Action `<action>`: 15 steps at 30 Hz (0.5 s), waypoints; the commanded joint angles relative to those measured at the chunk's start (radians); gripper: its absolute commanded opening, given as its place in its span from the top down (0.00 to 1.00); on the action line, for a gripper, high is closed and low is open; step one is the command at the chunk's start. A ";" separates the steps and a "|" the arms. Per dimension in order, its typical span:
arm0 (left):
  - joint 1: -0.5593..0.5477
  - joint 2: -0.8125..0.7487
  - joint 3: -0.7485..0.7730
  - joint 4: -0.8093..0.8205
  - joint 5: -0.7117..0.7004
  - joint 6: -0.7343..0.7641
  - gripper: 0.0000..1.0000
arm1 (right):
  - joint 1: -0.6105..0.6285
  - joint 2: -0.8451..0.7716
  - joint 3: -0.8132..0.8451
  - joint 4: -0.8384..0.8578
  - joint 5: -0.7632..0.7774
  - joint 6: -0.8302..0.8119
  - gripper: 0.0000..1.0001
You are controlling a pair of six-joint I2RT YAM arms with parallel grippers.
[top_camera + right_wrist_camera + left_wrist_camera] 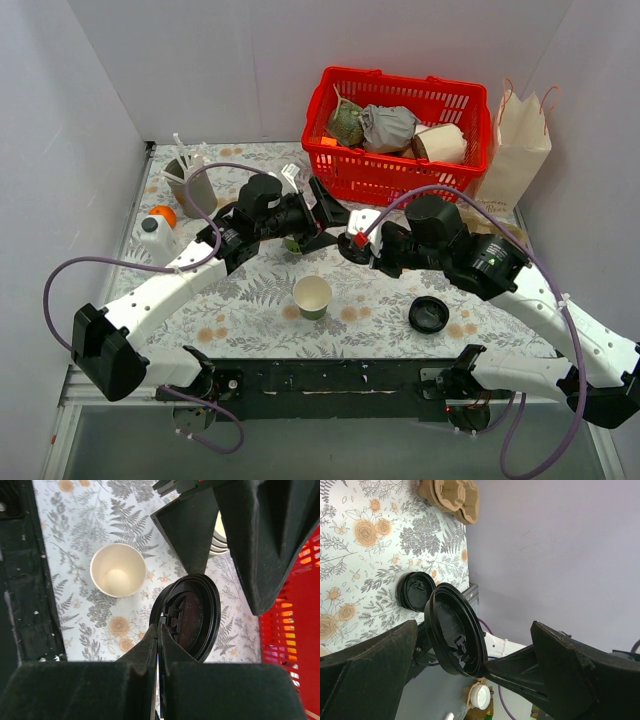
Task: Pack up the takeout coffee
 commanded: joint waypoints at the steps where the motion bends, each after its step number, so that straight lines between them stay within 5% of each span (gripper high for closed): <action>1: -0.001 0.004 -0.005 0.023 -0.048 -0.001 0.02 | 0.063 0.012 0.014 0.059 0.206 -0.006 0.99; 8: -0.001 0.050 0.004 0.009 -0.045 0.002 0.03 | 0.135 0.012 -0.020 0.121 0.336 -0.004 0.99; 15: -0.001 0.070 -0.011 0.064 -0.004 -0.026 0.43 | 0.149 0.026 -0.038 0.143 0.316 -0.006 0.99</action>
